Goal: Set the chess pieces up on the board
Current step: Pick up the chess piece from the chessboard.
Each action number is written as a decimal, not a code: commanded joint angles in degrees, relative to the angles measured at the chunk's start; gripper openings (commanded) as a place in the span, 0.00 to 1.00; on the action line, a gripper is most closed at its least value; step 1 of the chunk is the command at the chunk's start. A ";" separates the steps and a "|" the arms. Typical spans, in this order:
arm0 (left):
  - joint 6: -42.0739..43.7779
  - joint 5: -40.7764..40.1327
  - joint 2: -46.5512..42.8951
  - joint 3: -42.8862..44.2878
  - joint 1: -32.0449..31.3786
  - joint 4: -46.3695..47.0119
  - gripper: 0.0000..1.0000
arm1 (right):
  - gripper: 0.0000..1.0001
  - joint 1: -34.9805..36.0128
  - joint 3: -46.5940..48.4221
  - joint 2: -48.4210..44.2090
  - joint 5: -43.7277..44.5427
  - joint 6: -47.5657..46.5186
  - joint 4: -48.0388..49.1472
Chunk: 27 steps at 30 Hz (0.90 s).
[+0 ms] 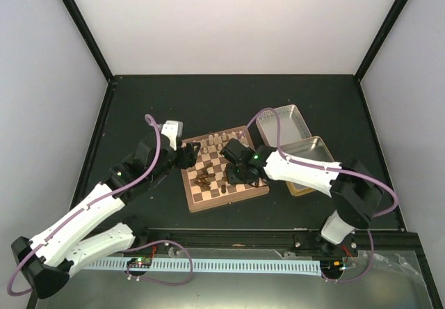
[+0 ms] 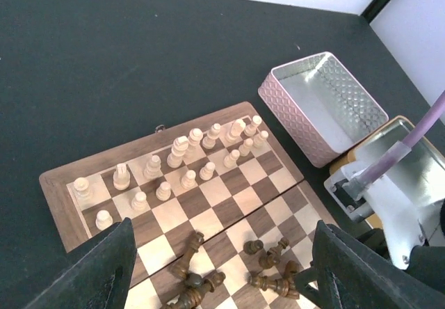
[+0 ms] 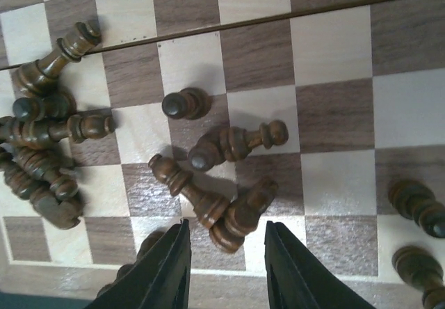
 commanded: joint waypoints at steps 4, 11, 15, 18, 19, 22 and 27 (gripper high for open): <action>-2.97 -3.38 -0.48 -1.10 0.48 5.14 0.72 | 0.31 0.15 4.11 5.07 4.37 -4.86 -3.62; -3.36 -3.79 1.45 -1.63 0.59 7.05 0.72 | 0.29 0.16 2.51 5.44 7.07 -6.34 -3.48; -3.31 -3.40 2.77 -1.60 0.53 7.45 0.72 | 0.30 0.17 2.23 6.74 5.27 -7.00 -3.00; -3.54 -3.27 3.10 -1.69 0.61 7.23 0.72 | 0.31 0.17 1.50 7.02 4.06 -6.84 -2.87; -3.68 -3.26 3.05 -1.84 0.56 7.18 0.72 | 0.31 0.17 1.12 6.95 3.87 -6.69 -2.72; -3.68 -3.26 2.71 -2.41 0.54 7.26 0.72 | 0.32 0.18 0.19 7.01 3.10 -6.70 -2.18; -3.28 -3.70 2.51 -2.88 0.67 7.40 0.72 | 0.34 0.18 -0.17 7.29 2.66 -6.87 -2.43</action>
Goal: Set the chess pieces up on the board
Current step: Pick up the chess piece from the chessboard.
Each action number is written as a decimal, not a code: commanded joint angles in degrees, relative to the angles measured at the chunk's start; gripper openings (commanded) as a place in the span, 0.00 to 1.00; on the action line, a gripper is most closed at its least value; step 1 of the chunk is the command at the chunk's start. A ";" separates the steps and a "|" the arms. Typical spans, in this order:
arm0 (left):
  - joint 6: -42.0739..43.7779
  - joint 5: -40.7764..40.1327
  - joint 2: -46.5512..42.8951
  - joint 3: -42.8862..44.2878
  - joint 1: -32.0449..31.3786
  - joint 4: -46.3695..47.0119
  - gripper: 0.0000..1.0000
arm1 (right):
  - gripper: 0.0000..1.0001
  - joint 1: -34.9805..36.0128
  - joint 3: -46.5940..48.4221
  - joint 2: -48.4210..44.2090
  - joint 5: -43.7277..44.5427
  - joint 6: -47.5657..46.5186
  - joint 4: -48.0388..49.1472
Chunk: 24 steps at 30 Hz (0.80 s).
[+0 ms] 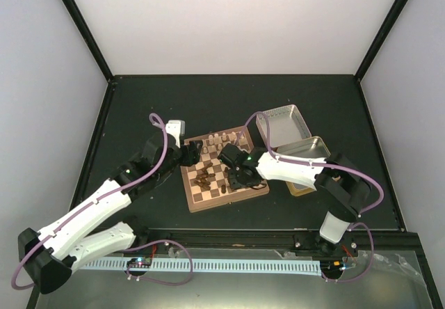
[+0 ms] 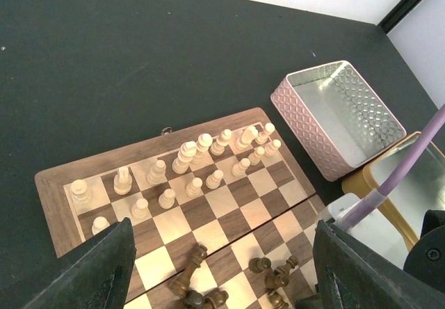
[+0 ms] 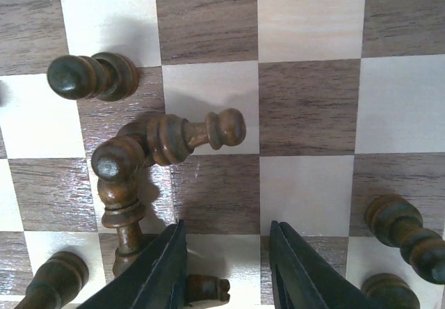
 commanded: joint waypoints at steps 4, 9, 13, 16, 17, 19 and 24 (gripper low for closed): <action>-0.27 -1.34 -0.61 -0.07 0.47 1.41 0.72 | 0.34 0.17 -0.18 0.44 -1.00 -1.12 -0.29; -0.61 -1.67 -1.41 -0.55 0.68 0.99 0.72 | 0.37 0.16 0.75 -2.51 -0.30 -0.95 -1.57; -0.80 -2.00 -2.64 -1.42 0.79 1.08 0.72 | 0.39 0.17 0.36 -4.83 -1.13 -1.58 -0.29; -1.01 -2.13 -3.20 -1.76 0.93 1.06 0.72 | 0.39 0.22 0.39 -4.83 -3.39 -3.67 1.51; -0.99 -2.13 -3.31 -1.81 0.90 1.01 0.72 | 0.39 0.16 0.45 -4.60 -4.32 -4.48 2.11; -0.97 -2.07 -3.49 -1.77 0.98 0.72 0.72 | 0.37 0.17 0.80 -3.77 -5.38 -5.76 2.68; -1.17 -2.13 -4.10 -2.16 1.09 0.26 0.72 | 0.33 0.17 2.65 -1.33 -6.13 -8.53 2.21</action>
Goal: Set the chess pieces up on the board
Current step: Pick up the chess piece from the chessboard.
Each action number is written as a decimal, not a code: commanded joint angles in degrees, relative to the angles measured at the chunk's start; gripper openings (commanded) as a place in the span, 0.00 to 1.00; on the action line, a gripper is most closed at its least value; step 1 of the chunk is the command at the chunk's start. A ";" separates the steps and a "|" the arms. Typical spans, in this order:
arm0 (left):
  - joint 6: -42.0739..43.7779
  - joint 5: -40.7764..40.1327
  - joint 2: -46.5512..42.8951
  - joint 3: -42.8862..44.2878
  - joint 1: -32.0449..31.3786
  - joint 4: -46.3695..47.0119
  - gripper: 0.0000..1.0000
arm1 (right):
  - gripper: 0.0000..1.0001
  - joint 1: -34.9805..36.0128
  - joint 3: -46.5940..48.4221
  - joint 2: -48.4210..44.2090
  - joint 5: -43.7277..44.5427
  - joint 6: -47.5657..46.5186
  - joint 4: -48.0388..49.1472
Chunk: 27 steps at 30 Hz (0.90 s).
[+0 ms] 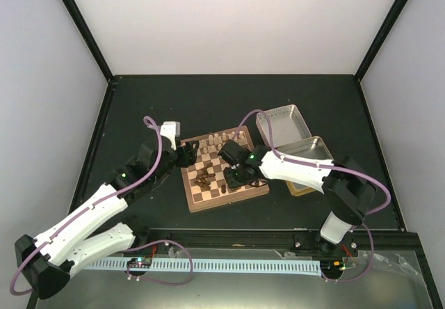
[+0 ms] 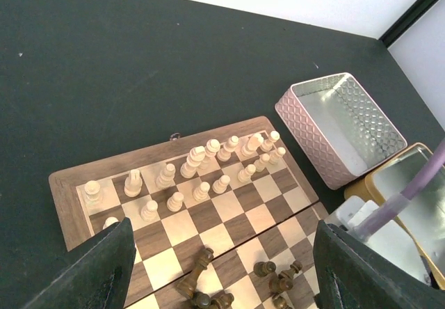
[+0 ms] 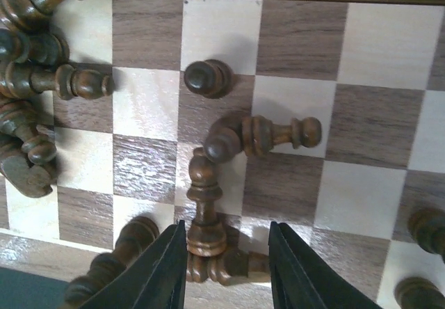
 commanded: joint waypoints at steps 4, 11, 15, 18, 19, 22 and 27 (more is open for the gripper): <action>-0.93 -0.87 -1.21 -0.71 0.56 0.28 0.72 | 0.31 0.13 3.19 3.86 -1.17 -4.41 0.53; -0.88 -0.89 -1.07 -0.71 0.68 -0.02 0.72 | 0.26 0.18 4.58 6.88 -0.73 -5.51 0.68; -0.97 -0.91 -1.07 -0.71 0.75 -0.16 0.72 | 0.22 0.18 4.78 8.13 -0.36 -5.99 1.21; -0.98 -0.93 -1.16 -0.71 0.76 -0.11 0.72 | 0.16 0.18 4.74 8.68 0.24 -6.22 1.69; -1.05 -0.97 -1.24 -0.79 0.85 -0.13 0.72 | 0.15 0.18 4.60 8.68 0.50 -6.23 2.04; -1.39 -1.06 -1.41 -1.19 0.85 -0.03 0.72 | 0.13 0.18 4.05 7.67 1.29 -6.30 3.65; -2.61 -1.09 -2.15 -2.82 1.05 0.97 0.72 | 0.11 0.13 1.73 2.06 2.09 -6.65 9.08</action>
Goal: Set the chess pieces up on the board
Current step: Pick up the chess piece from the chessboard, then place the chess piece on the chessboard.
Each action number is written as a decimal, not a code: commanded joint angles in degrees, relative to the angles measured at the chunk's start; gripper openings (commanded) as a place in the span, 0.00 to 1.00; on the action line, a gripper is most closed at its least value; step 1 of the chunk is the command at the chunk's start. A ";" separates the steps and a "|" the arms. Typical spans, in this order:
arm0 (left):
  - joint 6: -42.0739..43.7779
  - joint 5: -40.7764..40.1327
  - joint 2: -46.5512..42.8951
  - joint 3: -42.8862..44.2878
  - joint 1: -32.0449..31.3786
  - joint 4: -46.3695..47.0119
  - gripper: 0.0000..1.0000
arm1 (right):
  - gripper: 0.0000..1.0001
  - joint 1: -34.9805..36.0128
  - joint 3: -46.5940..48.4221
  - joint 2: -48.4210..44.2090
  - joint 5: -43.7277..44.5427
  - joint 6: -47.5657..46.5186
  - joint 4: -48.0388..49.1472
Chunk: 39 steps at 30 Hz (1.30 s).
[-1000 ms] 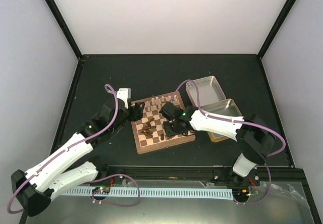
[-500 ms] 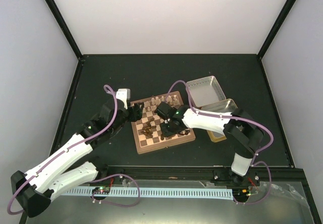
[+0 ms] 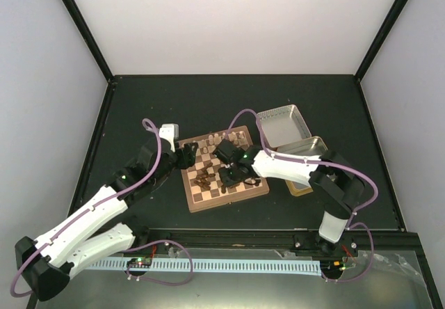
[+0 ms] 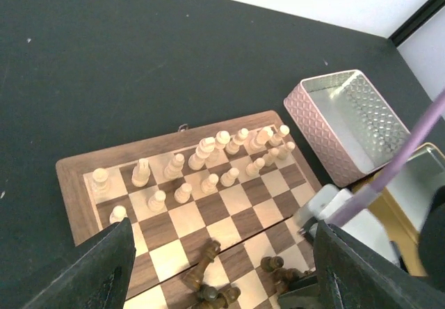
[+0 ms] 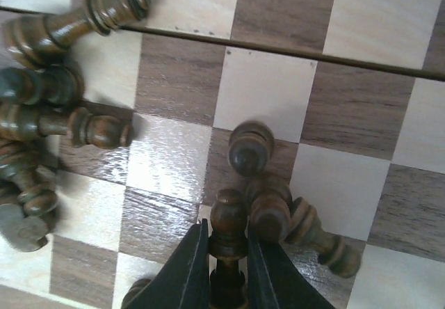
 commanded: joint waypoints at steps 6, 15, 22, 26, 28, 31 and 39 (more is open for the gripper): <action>-3.20 3.31 -2.79 -6.05 0.85 5.95 0.72 | 0.11 0.18 -3.12 -9.31 3.99 0.79 10.25; -5.93 9.66 -5.07 -13.48 1.11 13.85 0.71 | 0.11 0.17 -4.70 -13.18 3.22 4.69 18.69; -6.94 18.49 -7.66 -15.06 1.78 20.60 0.72 | 0.11 0.09 -8.46 -19.27 1.18 5.10 29.17; -5.81 22.47 -9.43 -17.40 1.73 26.66 0.69 | 0.11 -0.35 -9.05 -22.77 -0.77 9.53 33.10; -3.67 25.54 -9.84 -18.14 1.72 30.53 0.64 | 0.11 -0.71 -8.58 -23.86 -3.00 12.52 33.78; 0.45 29.18 -9.72 -16.14 1.73 31.25 0.59 | 0.11 -1.50 -7.63 -24.70 -8.24 16.32 34.09; 10.65 35.53 -6.37 -9.21 1.71 26.33 0.62 | 0.12 -2.33 -7.28 -25.92 -16.98 21.88 34.69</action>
